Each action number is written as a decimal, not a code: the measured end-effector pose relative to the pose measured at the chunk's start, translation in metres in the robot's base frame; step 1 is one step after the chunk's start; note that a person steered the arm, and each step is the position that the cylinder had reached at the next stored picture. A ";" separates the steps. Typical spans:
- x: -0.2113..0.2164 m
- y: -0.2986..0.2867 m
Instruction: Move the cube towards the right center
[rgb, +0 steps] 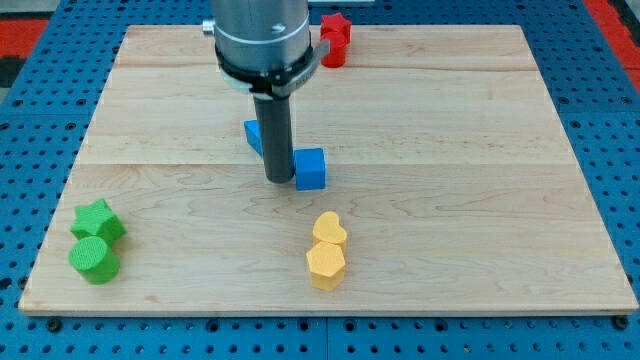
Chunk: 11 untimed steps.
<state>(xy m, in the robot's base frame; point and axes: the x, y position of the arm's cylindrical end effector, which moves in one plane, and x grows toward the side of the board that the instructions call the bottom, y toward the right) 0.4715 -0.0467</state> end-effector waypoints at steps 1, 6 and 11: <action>0.008 0.021; -0.109 0.103; -0.078 0.188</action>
<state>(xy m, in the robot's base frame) 0.3930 0.1411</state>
